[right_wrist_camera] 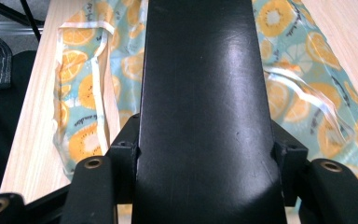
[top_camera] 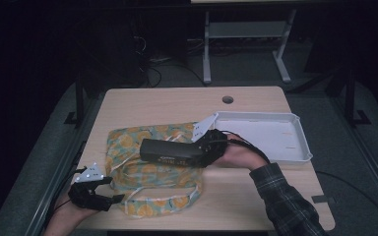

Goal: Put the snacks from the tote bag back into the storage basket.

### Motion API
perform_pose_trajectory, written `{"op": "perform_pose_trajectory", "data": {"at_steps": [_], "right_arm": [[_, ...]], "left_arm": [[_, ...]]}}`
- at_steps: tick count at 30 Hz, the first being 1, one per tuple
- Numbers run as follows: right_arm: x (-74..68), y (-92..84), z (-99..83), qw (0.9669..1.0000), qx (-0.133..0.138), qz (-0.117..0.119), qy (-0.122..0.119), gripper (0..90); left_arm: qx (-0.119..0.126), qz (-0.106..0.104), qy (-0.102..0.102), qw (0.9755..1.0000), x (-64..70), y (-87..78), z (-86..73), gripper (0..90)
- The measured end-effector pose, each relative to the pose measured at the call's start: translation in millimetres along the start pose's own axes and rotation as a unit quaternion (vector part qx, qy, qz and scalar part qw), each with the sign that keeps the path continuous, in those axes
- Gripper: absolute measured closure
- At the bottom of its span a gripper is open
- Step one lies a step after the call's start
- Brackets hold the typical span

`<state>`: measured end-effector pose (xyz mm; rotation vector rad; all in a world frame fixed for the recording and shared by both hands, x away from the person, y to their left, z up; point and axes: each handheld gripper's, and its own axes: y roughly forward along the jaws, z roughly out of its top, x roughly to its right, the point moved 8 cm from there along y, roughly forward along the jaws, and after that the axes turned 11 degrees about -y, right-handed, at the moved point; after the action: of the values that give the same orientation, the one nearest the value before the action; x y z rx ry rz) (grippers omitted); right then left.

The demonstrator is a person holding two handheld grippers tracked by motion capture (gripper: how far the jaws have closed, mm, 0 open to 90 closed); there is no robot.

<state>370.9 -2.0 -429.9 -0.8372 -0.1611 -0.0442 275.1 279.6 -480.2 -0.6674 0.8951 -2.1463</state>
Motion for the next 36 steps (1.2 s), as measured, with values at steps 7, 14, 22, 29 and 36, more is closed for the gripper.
{"op": "perform_pose_trajectory", "data": {"at_steps": [7,14,22,29,36], "right_arm": [[-2.0,-12.7,-13.7,0.9998,-0.004,-0.013,0.014,41.6],[-4.5,-23.6,-25.3,0.9995,-0.007,-0.021,0.021,41.6],[-5.6,-34.0,-39.6,0.9989,-0.013,-0.030,0.033,41.6],[-4.3,-44.0,-51.7,0.9979,-0.016,-0.041,0.048,41.6],[-2.9,-53.4,-67.0,0.9966,-0.023,-0.052,0.060,41.6]], "left_arm": [[0.007,0.008,0.001,0.9999,-0.8,-0.2,1.7,13.9],[0.003,0.007,0.005,1.0000,0.3,1.2,1.1,14.0],[0.004,0.008,0.011,0.9999,0.4,0.9,1.5,14.1],[0.004,0.008,0.012,0.9999,0.7,0.9,1.5,14.1],[0.004,0.008,0.013,0.9999,0.9,1.2,1.7,14.1]]}}
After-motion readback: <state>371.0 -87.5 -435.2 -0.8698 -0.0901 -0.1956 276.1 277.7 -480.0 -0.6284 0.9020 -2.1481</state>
